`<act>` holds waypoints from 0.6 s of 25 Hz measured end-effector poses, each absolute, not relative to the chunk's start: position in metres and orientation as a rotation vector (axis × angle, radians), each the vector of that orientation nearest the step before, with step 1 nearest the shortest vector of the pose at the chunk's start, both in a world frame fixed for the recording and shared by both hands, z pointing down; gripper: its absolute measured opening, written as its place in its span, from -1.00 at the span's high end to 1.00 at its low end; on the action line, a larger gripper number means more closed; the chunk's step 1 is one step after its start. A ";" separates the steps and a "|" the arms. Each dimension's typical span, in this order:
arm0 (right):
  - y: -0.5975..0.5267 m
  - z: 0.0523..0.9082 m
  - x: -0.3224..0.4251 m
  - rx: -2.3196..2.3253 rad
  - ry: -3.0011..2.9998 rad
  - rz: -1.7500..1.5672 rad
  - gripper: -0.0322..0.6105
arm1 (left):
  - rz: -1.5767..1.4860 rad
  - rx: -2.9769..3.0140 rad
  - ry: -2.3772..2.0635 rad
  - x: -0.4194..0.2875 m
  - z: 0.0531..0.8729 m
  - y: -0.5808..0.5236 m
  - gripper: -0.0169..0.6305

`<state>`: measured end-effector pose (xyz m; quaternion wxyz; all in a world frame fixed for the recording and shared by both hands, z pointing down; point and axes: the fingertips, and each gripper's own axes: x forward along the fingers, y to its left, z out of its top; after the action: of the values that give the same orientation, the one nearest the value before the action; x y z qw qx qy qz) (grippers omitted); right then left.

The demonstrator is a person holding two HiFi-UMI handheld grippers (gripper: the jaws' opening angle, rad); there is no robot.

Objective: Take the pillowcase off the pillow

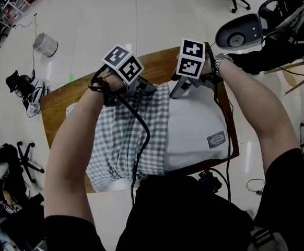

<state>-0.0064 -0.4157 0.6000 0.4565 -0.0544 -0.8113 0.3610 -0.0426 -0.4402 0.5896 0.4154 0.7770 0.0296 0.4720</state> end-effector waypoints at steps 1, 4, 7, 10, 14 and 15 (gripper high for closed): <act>-0.415 0.604 -0.008 -0.137 -1.988 0.897 -0.19 | 1.189 1.949 0.083 -0.043 0.593 -0.439 0.33; -0.411 0.611 -0.010 -0.142 -1.959 0.909 -0.13 | 1.205 1.941 0.109 -0.044 0.597 -0.433 0.49; -0.403 0.611 -0.009 -0.150 -1.943 0.902 0.11 | 1.221 1.945 0.106 -0.044 0.599 -0.428 0.69; -0.401 0.607 -0.007 -0.126 -1.962 0.831 0.40 | 1.228 1.962 0.061 -0.046 0.597 -0.432 0.88; -0.406 0.586 -0.007 -0.038 -1.990 0.654 0.70 | 1.240 1.971 -0.044 -0.062 0.582 -0.443 0.91; -0.406 0.580 -0.007 -0.017 -1.996 0.611 0.74 | 1.243 1.971 -0.074 -0.066 0.579 -0.444 0.91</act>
<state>-0.0070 -0.4057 0.5804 0.5030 -0.0072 -0.8264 0.2531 -0.0664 -0.4436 0.5786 0.3941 0.7769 -0.0292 0.4902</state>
